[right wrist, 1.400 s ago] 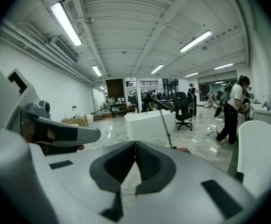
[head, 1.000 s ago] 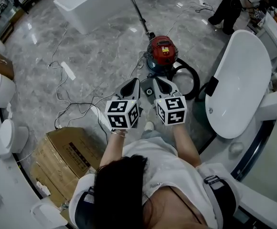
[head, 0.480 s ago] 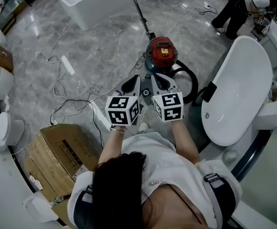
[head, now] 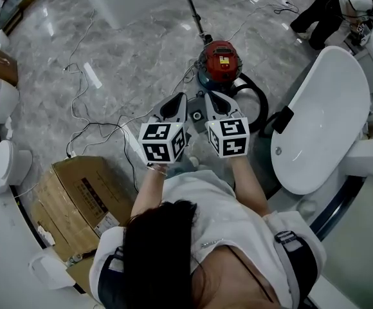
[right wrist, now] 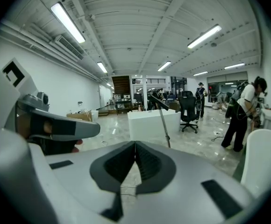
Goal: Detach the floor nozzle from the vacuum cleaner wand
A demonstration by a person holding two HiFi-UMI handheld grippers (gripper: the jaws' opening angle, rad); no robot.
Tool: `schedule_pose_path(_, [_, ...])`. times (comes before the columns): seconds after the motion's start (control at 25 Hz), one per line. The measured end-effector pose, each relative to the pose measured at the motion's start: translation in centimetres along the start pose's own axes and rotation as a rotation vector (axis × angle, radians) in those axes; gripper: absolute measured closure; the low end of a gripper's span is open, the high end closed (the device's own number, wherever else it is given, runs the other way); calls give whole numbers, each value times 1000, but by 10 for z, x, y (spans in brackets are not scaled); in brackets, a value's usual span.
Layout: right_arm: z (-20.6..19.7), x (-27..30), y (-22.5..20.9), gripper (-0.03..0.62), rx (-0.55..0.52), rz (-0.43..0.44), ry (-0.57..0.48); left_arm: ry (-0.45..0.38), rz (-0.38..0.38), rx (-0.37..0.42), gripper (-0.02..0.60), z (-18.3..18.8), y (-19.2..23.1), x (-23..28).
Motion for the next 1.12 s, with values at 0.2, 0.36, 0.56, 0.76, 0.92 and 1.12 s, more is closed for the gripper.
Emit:
schedule_pose_path(0.2, [0, -1, -2, 580, -4, 14, 0, 3, -5, -4, 577, 0, -2, 3])
schedule_pose_path(0.36, [0, 1, -5, 580, 10, 14, -6, -12, -13, 13, 577, 5, -2, 6])
schedule_pose_path(0.56, [3, 8, -5, 580, 4, 9, -10, -21, -29, 11, 578, 8, 2, 13])
schedule_pose_path(0.76, [9, 19, -4, 580, -8, 4, -16, -33, -32, 15, 577, 12, 12, 20])
schedule_pose_path(0.92, [11, 35, -5, 580, -17, 4, -1, -47, -20, 1, 577, 16, 27, 30])
schedule_pose_path(1.12, [17, 60, -10, 580, -18, 7, 12, -39, -33, -3, 577, 25, 44, 51])
Point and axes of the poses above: the fingertips, and each gripper's own axes: x forward along the fingers, y to its left, z out of its top, the point moved 10 cm from there along -x, backward along the fingers, and after that the axes turned 7 degrees about z, right-handed, at the moved point
